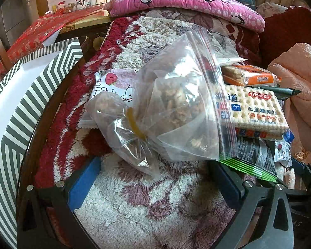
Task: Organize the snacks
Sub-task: 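Move both tools toward the snack pile beside the striped tray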
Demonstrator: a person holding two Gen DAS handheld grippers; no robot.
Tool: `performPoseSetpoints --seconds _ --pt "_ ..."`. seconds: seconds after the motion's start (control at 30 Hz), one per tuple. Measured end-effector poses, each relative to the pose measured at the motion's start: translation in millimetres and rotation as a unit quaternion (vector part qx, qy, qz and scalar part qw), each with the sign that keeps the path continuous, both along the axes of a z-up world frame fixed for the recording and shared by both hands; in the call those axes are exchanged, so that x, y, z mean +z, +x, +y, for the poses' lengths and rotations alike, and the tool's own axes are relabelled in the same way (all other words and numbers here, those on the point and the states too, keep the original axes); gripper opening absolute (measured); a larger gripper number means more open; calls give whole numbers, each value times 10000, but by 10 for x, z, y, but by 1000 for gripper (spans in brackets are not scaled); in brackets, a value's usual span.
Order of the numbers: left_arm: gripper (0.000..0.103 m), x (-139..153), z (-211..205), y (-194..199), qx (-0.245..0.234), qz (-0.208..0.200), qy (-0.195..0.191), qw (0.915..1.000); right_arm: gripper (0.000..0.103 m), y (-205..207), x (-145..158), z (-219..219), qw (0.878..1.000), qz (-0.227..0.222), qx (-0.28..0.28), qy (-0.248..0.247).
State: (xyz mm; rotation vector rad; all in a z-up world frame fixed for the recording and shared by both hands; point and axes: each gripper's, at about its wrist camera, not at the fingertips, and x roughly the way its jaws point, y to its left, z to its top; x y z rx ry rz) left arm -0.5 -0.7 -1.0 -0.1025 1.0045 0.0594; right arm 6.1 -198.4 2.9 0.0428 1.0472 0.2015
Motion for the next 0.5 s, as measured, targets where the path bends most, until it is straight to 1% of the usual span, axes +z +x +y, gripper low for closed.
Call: performPoseSetpoints --seconds 0.37,0.43,0.5 --pt "103 0 0 0 0 0 -1 10000 102 5 -23 11 10000 2 -5 7" --pt "103 0 0 1 0 -3 -1 10000 102 15 42 -16 10000 2 -6 11" --pt "103 0 0 0 0 0 -1 10000 102 22 24 -4 10000 4 -8 5"
